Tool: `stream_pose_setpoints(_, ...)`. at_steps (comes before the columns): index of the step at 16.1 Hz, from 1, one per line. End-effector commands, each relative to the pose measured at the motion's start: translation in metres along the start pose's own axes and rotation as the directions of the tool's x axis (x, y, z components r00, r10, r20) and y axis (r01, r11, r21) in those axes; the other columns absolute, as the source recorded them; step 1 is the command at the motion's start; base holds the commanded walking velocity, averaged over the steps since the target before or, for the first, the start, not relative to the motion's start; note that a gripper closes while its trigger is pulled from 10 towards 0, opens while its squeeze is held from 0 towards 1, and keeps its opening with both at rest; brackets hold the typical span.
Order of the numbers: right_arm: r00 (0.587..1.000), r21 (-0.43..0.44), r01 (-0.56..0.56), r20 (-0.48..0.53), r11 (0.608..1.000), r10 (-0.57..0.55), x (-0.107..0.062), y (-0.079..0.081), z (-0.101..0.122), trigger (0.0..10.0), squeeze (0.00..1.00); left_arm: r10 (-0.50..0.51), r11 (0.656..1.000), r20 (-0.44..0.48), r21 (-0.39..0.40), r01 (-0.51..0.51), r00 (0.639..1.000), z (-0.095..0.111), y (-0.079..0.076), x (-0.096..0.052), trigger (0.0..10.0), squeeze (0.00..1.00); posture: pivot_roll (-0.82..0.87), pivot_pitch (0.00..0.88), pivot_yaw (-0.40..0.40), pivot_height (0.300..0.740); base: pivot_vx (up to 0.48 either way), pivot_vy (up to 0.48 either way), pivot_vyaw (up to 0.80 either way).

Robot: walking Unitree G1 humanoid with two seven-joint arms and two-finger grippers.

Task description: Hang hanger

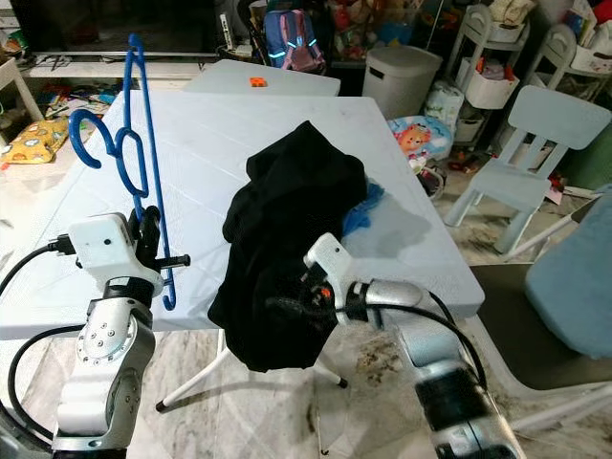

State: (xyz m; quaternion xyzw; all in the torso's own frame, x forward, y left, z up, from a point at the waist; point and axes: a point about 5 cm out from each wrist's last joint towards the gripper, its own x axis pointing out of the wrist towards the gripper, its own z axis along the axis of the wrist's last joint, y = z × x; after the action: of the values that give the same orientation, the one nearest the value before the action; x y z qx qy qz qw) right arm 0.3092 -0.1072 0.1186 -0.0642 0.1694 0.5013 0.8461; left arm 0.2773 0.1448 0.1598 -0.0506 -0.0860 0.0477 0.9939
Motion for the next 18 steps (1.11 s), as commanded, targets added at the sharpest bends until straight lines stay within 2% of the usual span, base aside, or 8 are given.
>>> stream_pose_setpoints(1, 1.0, -0.028, 0.027, 0.003, 0.999, -0.027, 0.002, -0.004, 0.006, 0.0, 0.0, -0.01, 1.0, 0.011, -0.002, 0.01, 1.0, 0.004, -0.002, 0.002, 10.0, 0.0, -0.01, 0.0, -0.056, 0.74, 0.0, 0.0, 0.0)
stream_pose_setpoints(7, 0.98, -0.06, 0.195, 0.048, 0.979, -0.193, 0.046, -0.022, 0.032, 0.0, 0.0, -0.006, 1.0, 0.036, -0.014, 0.007, 0.999, 0.011, -0.006, 0.007, 10.0, 0.0, -0.01, 0.0, -0.058, 0.74, 0.0, 0.0, 0.0)
stream_pose_setpoints(8, 0.969, -0.004, 0.238, 0.065, 0.971, -0.237, 0.052, -0.029, 0.041, 0.0, 0.0, -0.002, 1.0, 0.04, -0.015, 0.003, 0.999, 0.012, -0.005, 0.007, 10.0, 0.0, 0.0, 0.0, -0.065, 0.74, 0.0, 0.0, 0.0)
stream_pose_setpoints(11, 0.878, 0.072, 0.46, 0.114, 0.885, -0.465, 0.052, -0.054, 0.079, 0.0, 0.0, 0.024, 1.0, 0.053, -0.017, -0.023, 0.998, 0.014, -0.002, 0.006, 10.0, 0.0, 0.01, 0.0, -0.083, 0.74, 0.0, 0.0, 0.0)
stream_pose_setpoints(13, 0.828, 0.058, 0.517, 0.217, 0.854, -0.516, 0.047, -0.059, 0.107, 0.0, 0.0, 0.031, 0.999, 0.06, -0.019, -0.03, 0.998, 0.015, -0.001, 0.007, 10.0, 0.0, 0.02, 0.0, -0.091, 0.74, 0.0, 0.0, 0.0)
stream_pose_setpoints(16, 0.541, 0.131, 0.69, 0.56, 0.712, -0.627, 0.003, -0.074, 0.21, 0.0, 0.0, 0.046, 0.999, 0.075, -0.024, -0.044, 0.996, 0.018, -0.001, 0.009, 10.0, 0.0, 0.02, 0.0, -0.105, 0.74, 0.0, 0.0, 0.0)
stream_pose_setpoints(17, 0.475, 0.151, 0.711, 0.617, 0.687, -0.627, -0.01, -0.074, 0.23, 0.0, 0.0, 0.048, 0.999, 0.074, -0.024, -0.047, 0.996, 0.017, -0.001, 0.009, 10.0, 0.0, 0.02, 0.0, -0.107, 0.74, 0.0, 0.0, 0.0)
stream_pose_setpoints(18, 0.444, 0.161, 0.717, 0.645, 0.678, -0.622, -0.016, -0.074, 0.24, 0.0, 0.0, 0.049, 0.999, 0.074, -0.025, -0.048, 0.996, 0.017, -0.001, 0.009, 10.0, 0.0, 0.02, 0.0, -0.107, 0.74, 0.0, 0.0, 0.0)
